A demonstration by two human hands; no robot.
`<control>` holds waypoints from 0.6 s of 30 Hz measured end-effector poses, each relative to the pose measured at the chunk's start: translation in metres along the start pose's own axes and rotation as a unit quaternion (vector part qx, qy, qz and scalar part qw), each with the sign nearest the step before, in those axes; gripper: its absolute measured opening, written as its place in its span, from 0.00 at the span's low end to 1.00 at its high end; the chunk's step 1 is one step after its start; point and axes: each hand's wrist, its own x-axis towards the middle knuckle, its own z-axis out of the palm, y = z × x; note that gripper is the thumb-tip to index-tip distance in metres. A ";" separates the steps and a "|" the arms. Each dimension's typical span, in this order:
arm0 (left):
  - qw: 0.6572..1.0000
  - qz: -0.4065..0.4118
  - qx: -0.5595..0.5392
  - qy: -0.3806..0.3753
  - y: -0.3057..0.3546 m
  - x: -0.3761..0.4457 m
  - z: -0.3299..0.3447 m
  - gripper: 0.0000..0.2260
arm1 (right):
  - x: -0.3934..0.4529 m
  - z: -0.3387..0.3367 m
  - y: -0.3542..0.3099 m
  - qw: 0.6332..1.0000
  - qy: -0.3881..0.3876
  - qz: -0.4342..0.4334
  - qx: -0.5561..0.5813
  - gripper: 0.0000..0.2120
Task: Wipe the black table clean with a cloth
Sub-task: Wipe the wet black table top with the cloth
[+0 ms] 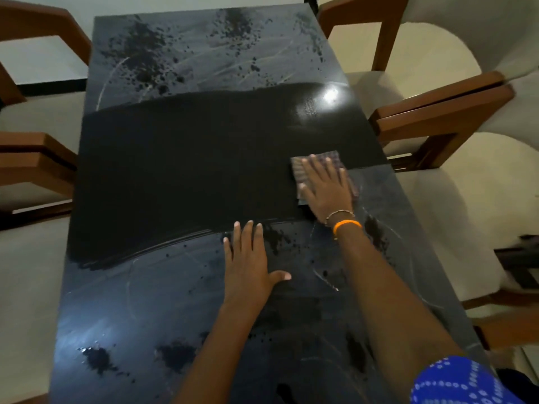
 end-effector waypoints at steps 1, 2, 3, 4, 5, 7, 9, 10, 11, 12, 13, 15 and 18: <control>1.000 -0.003 -0.001 -0.006 0.007 0.002 0.002 0.47 | -0.001 -0.005 0.027 1.000 0.008 0.028 0.001 0.35; 1.000 -0.009 -0.006 -0.013 0.012 0.004 0.005 0.47 | -0.003 -0.009 0.051 0.998 0.014 0.054 0.003 0.33; 1.000 -0.015 -0.013 -0.021 0.016 0.004 0.008 0.48 | -0.006 -0.013 0.074 0.997 0.022 0.080 0.006 0.32; 0.999 -0.021 -0.019 -0.026 0.019 0.003 0.010 0.48 | -0.009 -0.015 0.091 0.994 0.029 0.101 0.008 0.32; 0.999 -0.027 -0.024 -0.029 0.020 0.002 0.013 0.48 | -0.012 -0.016 0.105 0.992 0.038 0.118 0.010 0.32; 0.998 -0.035 -0.036 -0.031 0.021 0.000 0.018 0.49 | -0.015 -0.015 0.115 0.988 0.058 0.145 0.015 0.33; 0.998 -0.039 -0.043 -0.031 0.019 0.001 0.019 0.49 | -0.014 -0.012 0.103 0.982 0.072 0.174 0.025 0.32; 0.998 -0.041 -0.045 -0.030 0.019 0.001 0.020 0.50 | -0.012 -0.009 0.091 0.980 0.075 0.183 0.034 0.32; 0.998 -0.043 -0.047 -0.028 0.019 0.001 0.020 0.50 | -0.011 -0.006 0.076 0.980 0.074 0.181 0.039 0.32; 0.998 -0.043 -0.048 -0.026 0.020 0.001 0.019 0.50 | -0.009 -0.002 0.058 0.983 0.071 0.166 0.039 0.31; 0.998 -0.043 -0.048 -0.023 0.020 0.001 0.019 0.50 | -0.008 0.001 0.037 0.988 0.065 0.138 0.038 0.32; 0.998 -0.044 -0.047 -0.017 0.021 0.001 0.019 0.50 | -0.006 0.008 -0.014 0.997 0.038 0.048 0.042 0.32; 0.997 -0.052 -0.042 -0.023 0.024 0.004 0.017 0.50 | -0.009 0.016 -0.075 0.984 -0.036 -0.169 0.035 0.28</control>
